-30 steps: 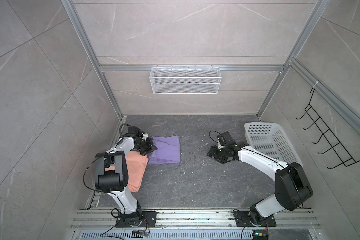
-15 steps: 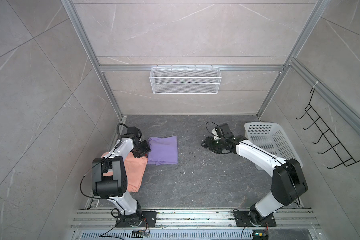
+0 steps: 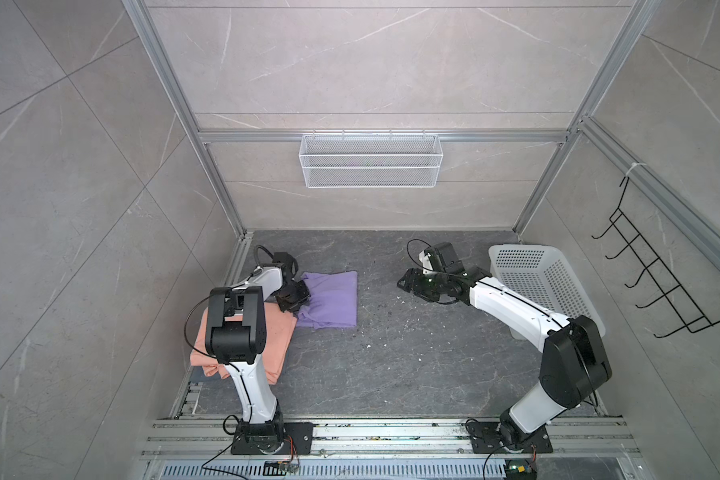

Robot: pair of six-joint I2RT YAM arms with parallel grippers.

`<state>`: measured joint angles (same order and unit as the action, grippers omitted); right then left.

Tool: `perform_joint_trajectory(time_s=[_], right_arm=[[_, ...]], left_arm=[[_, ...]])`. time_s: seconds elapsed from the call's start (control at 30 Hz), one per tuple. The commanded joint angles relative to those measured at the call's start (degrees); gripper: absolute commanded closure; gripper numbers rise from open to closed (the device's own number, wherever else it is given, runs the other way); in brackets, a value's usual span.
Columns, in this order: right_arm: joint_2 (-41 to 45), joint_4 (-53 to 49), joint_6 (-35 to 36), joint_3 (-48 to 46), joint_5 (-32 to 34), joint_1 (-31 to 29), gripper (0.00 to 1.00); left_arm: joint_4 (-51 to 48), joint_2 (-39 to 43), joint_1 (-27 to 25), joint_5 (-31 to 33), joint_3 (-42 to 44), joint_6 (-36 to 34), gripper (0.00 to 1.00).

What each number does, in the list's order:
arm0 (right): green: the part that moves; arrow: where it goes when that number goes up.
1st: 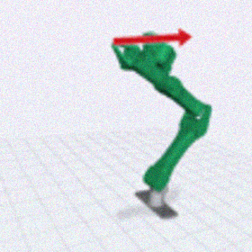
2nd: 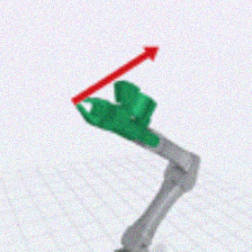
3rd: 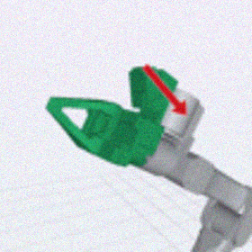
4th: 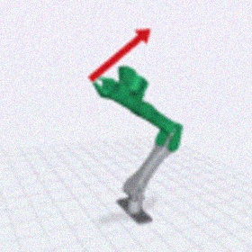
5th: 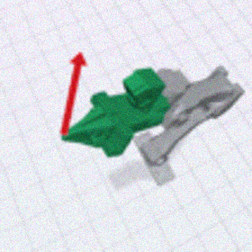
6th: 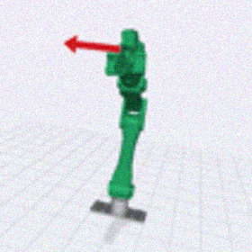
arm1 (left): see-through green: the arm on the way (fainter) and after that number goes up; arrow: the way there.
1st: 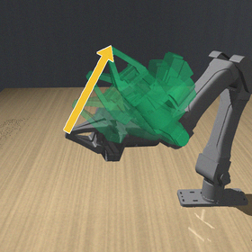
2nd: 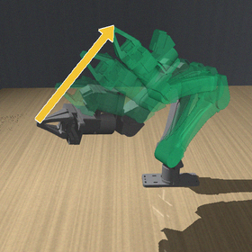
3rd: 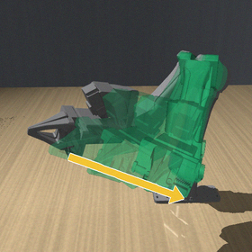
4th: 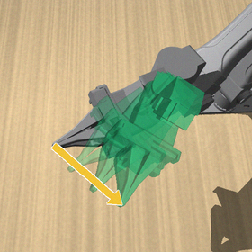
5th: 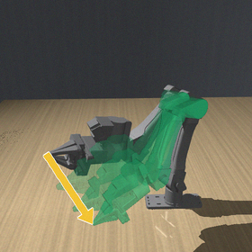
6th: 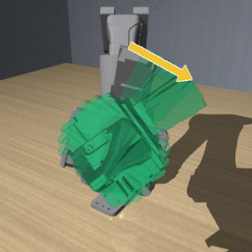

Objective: Fold and stack the t-shirts

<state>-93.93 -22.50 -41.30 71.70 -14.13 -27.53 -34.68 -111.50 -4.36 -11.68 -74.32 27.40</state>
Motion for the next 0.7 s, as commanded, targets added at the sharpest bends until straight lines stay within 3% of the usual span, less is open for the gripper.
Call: perform_joint_trajectory(time_s=[0.0,0.2,0.3,0.43,0.67], right_arm=[[1.48,-1.67,0.89,0.18,2.6,1.09,0.38],[2.67,-2.88,2.59,0.19,4.83,2.72,0.38],[1.54,-3.6,3.24,1.15,5.09,2.83,0.38],[-1.19,-2.2,1.67,1.54,3.3,2.75,0.38],[-6.19,1.94,-2.72,0.69,0.65,1.15,0.38]], left_arm=[[2.03,-3.81,-6.73,-5.89,-1.98,4.85,0.75],[6.69,-3.83,-16.2,-9.04,-3.22,15.42,0.69],[10.83,-0.35,-17.17,-10.52,-0.28,20.23,0.62],[10.04,5.46,-17.3,-8.18,2.65,20.53,0.52],[12.07,8.26,-19.04,-11.75,7.0,23.41,0.46]])
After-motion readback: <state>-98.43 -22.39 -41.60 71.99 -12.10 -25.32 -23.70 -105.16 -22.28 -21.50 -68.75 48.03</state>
